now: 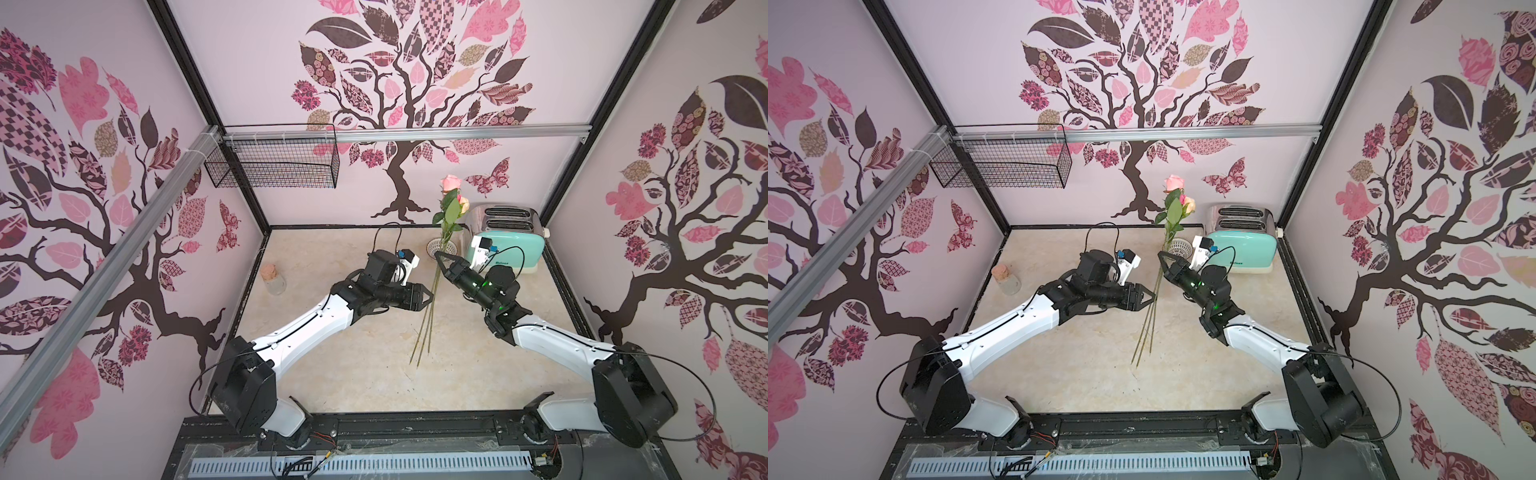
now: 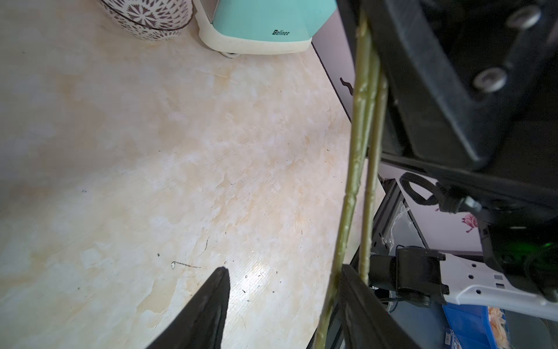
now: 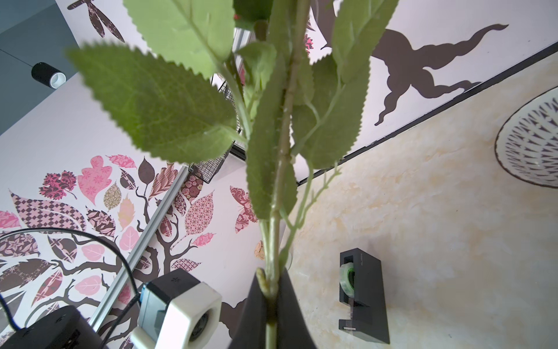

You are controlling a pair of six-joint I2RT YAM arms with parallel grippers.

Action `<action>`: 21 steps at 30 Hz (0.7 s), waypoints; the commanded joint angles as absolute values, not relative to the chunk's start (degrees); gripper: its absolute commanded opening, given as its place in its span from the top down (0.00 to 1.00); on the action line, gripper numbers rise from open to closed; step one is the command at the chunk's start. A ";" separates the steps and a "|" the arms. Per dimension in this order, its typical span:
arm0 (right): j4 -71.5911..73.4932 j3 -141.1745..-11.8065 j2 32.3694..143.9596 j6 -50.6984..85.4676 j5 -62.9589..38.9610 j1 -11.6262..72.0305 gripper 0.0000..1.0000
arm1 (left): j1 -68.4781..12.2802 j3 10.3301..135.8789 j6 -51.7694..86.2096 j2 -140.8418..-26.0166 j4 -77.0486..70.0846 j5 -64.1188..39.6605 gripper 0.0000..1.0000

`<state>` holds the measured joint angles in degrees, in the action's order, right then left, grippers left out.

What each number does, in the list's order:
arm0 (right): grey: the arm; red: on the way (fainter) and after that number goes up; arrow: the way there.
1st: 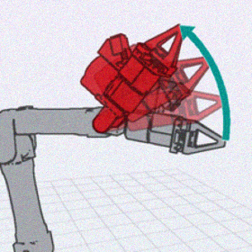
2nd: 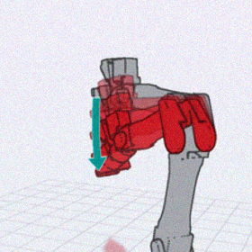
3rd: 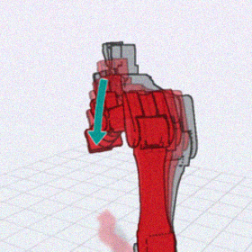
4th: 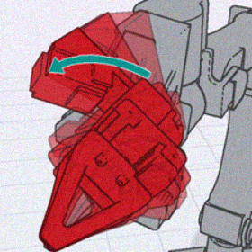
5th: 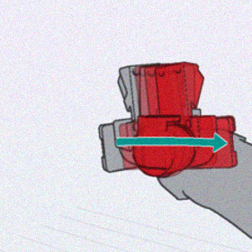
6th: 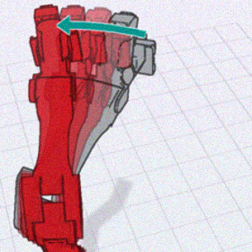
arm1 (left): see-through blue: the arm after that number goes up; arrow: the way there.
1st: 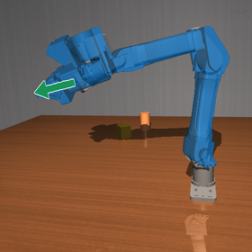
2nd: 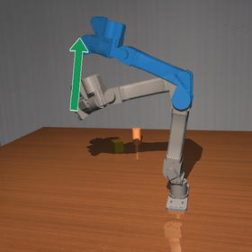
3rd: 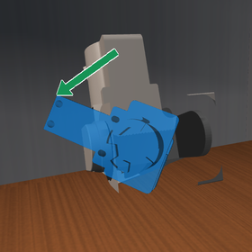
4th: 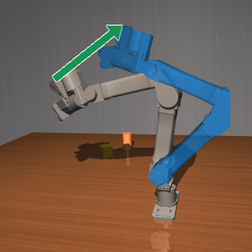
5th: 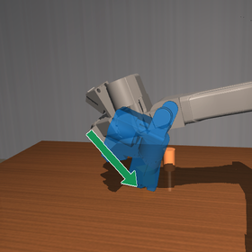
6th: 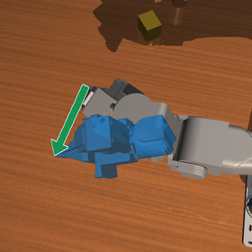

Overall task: Wrap bouquets with tape
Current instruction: Pick up the unwrapped bouquet from the center of the board.

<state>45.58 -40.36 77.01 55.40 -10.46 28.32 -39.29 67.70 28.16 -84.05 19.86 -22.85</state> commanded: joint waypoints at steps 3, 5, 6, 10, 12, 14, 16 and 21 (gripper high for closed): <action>45.28 -42.29 76.92 53.95 -10.54 28.30 1.00 | -35.29 64.74 31.38 -78.04 14.36 -24.24 0.40; 45.49 -42.37 77.01 53.98 -10.72 28.30 1.00 | -36.46 65.09 30.41 -77.99 14.24 -25.20 0.40; 45.53 -42.35 77.03 54.13 -10.66 28.30 1.00 | -37.28 65.93 29.46 -78.55 14.91 -25.84 0.40; 46.13 -42.36 77.10 54.24 -11.03 28.30 1.00 | -39.74 68.63 27.60 -83.01 18.33 -27.56 0.40; 46.32 -42.53 77.02 54.21 -11.51 28.30 1.00 | -40.09 69.03 27.28 -84.84 19.10 -28.35 0.40; 46.32 -42.48 76.83 54.23 -11.84 28.30 1.00 | -40.58 69.21 26.60 -86.04 19.89 -27.42 0.40; 46.40 -42.38 76.71 54.21 -12.29 28.30 1.00 | -40.67 69.58 26.06 -86.95 20.46 -26.81 0.43; 46.58 -42.14 76.62 54.49 -13.16 28.30 1.00 | -40.73 71.11 24.68 -88.30 21.06 -26.07 0.46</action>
<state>44.80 -40.36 76.99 54.85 -11.68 28.32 -40.73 68.27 26.70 -87.81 20.12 -27.09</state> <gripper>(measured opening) 0.076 0.540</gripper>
